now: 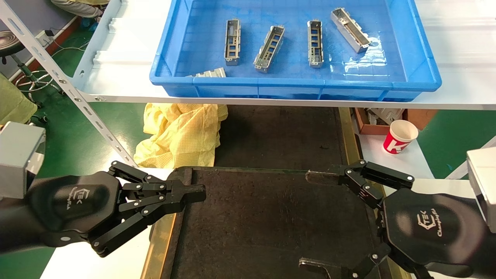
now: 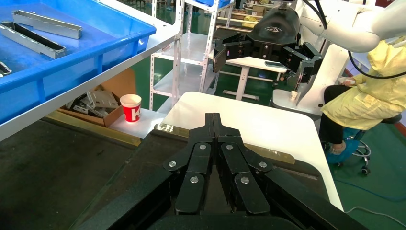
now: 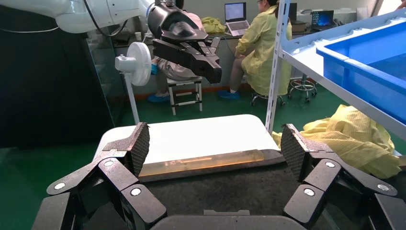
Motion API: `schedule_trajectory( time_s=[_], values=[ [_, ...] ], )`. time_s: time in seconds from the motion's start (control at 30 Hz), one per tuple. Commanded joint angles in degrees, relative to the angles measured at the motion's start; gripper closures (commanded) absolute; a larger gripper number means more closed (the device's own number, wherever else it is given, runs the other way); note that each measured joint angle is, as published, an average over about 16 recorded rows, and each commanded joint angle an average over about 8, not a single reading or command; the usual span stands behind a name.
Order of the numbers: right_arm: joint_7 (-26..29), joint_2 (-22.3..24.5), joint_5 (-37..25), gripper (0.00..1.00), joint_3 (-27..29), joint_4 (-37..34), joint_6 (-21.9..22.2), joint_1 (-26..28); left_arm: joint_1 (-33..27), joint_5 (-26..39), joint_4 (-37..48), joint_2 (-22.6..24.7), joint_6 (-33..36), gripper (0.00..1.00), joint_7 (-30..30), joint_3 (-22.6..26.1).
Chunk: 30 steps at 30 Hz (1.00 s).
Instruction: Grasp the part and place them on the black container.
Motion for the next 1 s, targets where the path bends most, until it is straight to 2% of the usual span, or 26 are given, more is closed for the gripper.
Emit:
schedule_trajectory(
  time_s=[0.03,0.17,0.2,0.23,0.4,0.67,1.0],
  values=[
    [-0.15,0.05,0.00,0.00,0.02,0.23,-0.13,0.03,0.00,0.00,0.00,0.00,0.00,0.62,0.00,0.00],
    [2.53,-1.74,-1.15,0.00,-0.71,-0.94,0.80,5.78,0.00,0.00,0.00,0.00,0.00,0.12,0.00,0.00],
    [3.34,-2.29,-1.61,0.00,-0.93,-1.52,1.30,7.48,0.00,0.00,0.00,0.00,0.00,0.04,0.00,0.00],
    [4.11,-2.91,-2.17,0.00,-1.16,-2.23,1.88,9.27,0.00,0.00,0.00,0.00,0.00,0.00,0.00,0.00],
    [7.03,-5.89,-6.67,0.00,-2.64,-7.30,5.93,17.87,0.00,0.00,0.00,0.00,0.00,0.00,0.00,0.00],
    [9.93,-12.08,-18.85,0.00,-8.07,-20.58,11.35,31.51,0.00,0.00,0.00,0.00,0.00,0.00,0.00,0.00],
    [7.03,-22.50,-30.55,0.00,-14.39,-43.26,14.86,45.44,0.00,0.00,0.00,0.00,0.00,0.00,0.00,0.00]
  ],
)
